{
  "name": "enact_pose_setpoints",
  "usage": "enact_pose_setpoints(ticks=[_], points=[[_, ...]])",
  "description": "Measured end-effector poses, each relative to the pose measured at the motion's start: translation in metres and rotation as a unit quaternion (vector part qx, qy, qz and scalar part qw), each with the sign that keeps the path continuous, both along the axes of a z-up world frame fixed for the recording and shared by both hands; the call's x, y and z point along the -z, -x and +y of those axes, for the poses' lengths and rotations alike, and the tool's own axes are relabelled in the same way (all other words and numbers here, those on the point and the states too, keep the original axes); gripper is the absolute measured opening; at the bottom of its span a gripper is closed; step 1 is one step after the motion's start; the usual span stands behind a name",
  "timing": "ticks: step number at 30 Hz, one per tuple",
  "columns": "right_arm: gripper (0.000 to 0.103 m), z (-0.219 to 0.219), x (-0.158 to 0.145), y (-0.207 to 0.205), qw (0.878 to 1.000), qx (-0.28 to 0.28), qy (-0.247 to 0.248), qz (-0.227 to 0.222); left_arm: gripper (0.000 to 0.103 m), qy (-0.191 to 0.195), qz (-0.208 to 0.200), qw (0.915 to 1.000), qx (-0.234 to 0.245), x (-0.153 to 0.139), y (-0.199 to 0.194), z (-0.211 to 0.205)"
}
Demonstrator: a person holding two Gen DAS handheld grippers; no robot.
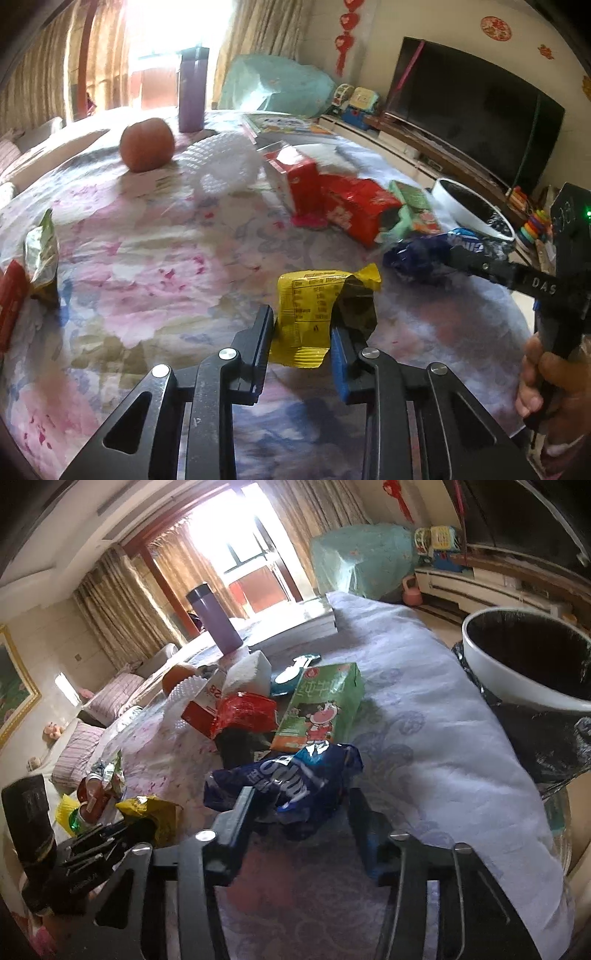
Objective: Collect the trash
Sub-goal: 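Grasp the yellow wrapper with the left gripper while the right grasps the blue wrapper, then carry both wrappers over the trash bin and open both grippers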
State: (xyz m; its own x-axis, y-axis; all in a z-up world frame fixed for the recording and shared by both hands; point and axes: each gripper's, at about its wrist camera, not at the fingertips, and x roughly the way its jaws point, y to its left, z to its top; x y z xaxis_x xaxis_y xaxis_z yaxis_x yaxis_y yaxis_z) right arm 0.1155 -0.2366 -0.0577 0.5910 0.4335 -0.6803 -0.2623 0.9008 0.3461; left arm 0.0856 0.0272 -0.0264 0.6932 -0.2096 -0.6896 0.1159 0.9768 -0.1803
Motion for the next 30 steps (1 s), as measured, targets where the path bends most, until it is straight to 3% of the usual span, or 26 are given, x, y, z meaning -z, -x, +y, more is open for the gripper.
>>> enact_pose_setpoints(ticks=[18, 30], points=[[0.041, -0.061, -0.032, 0.019, 0.997, 0.065, -0.02, -0.038, 0.027, 0.026, -0.009, 0.9972, 0.069, -0.016, -0.02, -0.056], [0.041, -0.099, -0.042, 0.019, 0.993, 0.106, -0.016, -0.051, 0.026, 0.023, -0.015, 0.9941, 0.105, -0.021, -0.046, -0.102]])
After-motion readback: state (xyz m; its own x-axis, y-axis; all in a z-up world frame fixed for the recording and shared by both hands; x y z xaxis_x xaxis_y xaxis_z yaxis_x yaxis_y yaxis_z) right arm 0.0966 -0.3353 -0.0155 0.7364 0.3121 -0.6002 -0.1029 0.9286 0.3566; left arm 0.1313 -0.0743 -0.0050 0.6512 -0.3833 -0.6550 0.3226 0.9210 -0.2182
